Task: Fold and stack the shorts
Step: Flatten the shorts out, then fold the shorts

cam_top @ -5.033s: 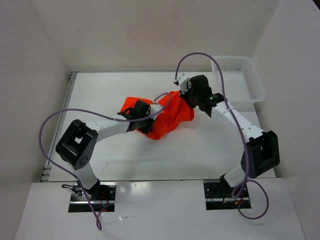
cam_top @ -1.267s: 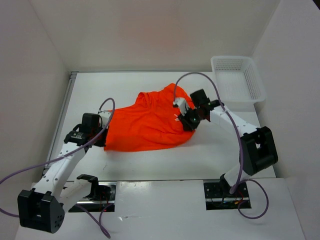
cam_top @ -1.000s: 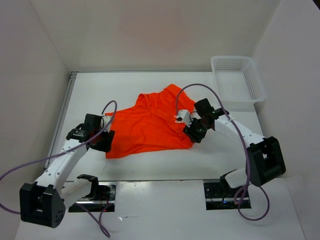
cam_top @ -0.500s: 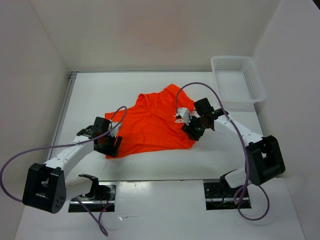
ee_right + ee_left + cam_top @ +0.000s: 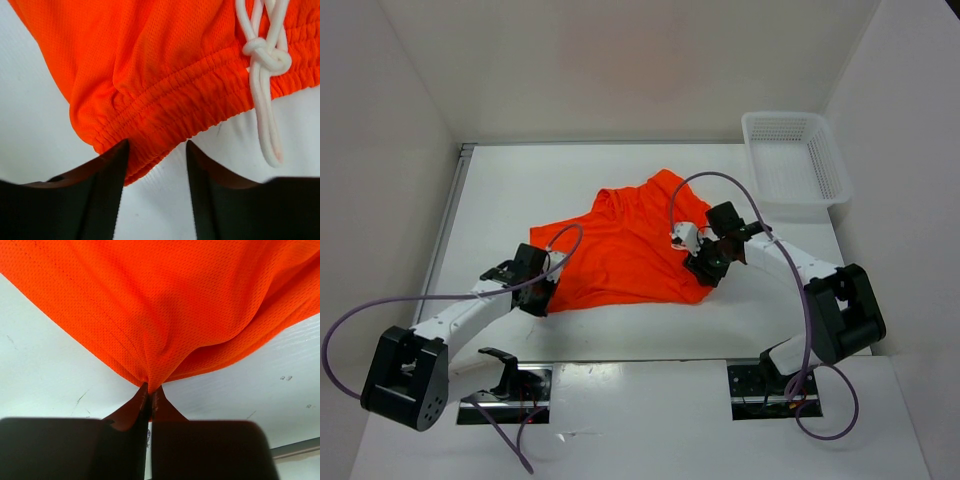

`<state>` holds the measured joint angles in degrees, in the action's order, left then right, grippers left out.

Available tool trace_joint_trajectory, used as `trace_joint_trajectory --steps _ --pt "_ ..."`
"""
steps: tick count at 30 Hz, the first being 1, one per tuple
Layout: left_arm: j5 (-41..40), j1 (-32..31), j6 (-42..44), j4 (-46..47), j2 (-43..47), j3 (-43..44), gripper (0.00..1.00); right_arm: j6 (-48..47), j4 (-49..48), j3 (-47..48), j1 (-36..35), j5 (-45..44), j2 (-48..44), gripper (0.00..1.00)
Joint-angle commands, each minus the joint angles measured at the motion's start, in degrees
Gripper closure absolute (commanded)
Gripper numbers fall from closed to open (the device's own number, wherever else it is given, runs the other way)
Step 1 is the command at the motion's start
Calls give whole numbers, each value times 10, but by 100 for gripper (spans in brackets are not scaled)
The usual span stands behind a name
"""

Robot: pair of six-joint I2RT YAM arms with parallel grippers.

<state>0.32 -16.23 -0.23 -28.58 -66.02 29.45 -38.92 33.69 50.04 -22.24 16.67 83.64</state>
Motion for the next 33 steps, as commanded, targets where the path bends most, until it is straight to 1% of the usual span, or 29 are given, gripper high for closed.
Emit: trace_joint_trajectory --steps 1,2,3,4,5,6,7,8,9,10,12,13,16,18,19,20,21,22,23,24,26,27,28,29,30,31,32,33 --pt "-5 -2 2 -9 -3 -23 100 -33 42 7 3 38 0 43" --pt "-5 -2 2 -15 -3 -13 100 -33 42 7 -6 38 0 43" --pt "-10 -2 2 -23 2 -3 100 -42 42 -5 -6 25 0 46" --pt "-10 -2 2 -38 2 9 100 -49 33 -11 -11 20 6 52" --pt "-5 -2 2 -47 2 35 100 -49 33 -16 -11 20 6 60" --pt "10 -2 2 -57 8 49 100 -59 33 -23 -17 20 6 75" --pt "20 -2 2 -83 8 64 100 -76 33 -23 -17 20 6 85" --pt "33 -2 2 -101 13 79 100 -92 57 -23 -26 25 6 96" --pt "46 -2 2 -124 13 113 100 -113 74 -23 -32 31 6 100" --pt "70 -2 2 -182 13 130 100 -132 93 -17 -32 31 6 100" --pt "87 -2 2 -246 32 155 100 -192 153 -10 -32 16 -8 100" --pt "87 -2 2 -293 39 162 100 -208 165 -10 -32 -12 -8 100" --pt "87 -9 2 -324 70 150 100 -283 217 3 -32 -37 -9 100" --pt "94 -9 2 -324 63 150 100 -302 231 18 -39 -37 8 100" --pt "100 -9 2 -324 49 150 100 -302 231 18 -51 -48 8 98" --pt "100 -9 2 -324 42 156 99 -308 224 13 -60 -56 8 84" --pt "100 -9 2 -331 37 156 95 -303 219 13 -74 -65 8 60" --pt "83 -14 2 -331 37 156 60 -296 212 13 -74 -80 8 5" --pt "76 -14 2 -331 37 156 50 -287 204 19 -74 -81 3 0" --pt "70 -14 2 -326 37 156 42 -253 176 27 -74 -89 3 0" --pt "65 -14 2 -282 37 156 33 -216 147 67 -74 -95 -4 0" --pt "65 -14 2 -214 37 156 32 -177 120 86 -74 -89 -4 0" --pt "70 -5 2 -180 28 169 32 -151 105 133 -74 -78 -4 0" --pt "105 21 2 -148 18 203 30 -124 96 161 -74 -42 -4 0" --pt "128 32 2 -99 3 228 30 -83 96 190 -74 -17 1 0" --pt "153 44 2 -77 -36 255 29 -61 88 240 -68 4 17 0" --pt "175 53 2 -52 -53 280 27 -41 80 261 -68 20 26 0" --pt "209 66 2 7 -69 313 25 -22 69 276 -68 40 35 0"
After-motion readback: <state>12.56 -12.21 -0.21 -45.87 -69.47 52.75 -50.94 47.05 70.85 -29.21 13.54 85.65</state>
